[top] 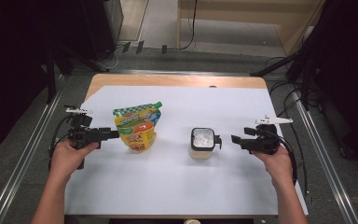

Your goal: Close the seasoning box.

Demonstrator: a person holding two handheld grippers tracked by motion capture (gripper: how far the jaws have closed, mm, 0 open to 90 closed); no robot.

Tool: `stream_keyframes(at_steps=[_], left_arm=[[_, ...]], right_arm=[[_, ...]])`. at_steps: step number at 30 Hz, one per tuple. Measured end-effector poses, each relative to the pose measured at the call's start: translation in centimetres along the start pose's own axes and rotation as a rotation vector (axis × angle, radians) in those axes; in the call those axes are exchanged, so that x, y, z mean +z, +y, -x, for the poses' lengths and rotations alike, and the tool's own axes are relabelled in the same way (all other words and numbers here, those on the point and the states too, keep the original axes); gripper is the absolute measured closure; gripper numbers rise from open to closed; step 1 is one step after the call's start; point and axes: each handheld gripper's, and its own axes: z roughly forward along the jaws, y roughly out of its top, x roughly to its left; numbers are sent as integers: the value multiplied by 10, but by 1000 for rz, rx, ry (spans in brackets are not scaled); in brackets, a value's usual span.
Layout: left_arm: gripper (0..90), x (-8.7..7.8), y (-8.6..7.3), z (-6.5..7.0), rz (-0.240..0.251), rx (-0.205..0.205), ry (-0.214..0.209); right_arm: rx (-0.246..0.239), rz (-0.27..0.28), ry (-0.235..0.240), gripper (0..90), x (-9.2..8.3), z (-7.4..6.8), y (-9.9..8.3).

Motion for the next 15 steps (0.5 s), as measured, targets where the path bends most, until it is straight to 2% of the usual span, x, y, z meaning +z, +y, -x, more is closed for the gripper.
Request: stream_keyframes(at_steps=[15], left_arm=[[418,0,-1,-2,-4,-3,3]], right_arm=[[-25,-12,-8,298,5,-4,-2]])
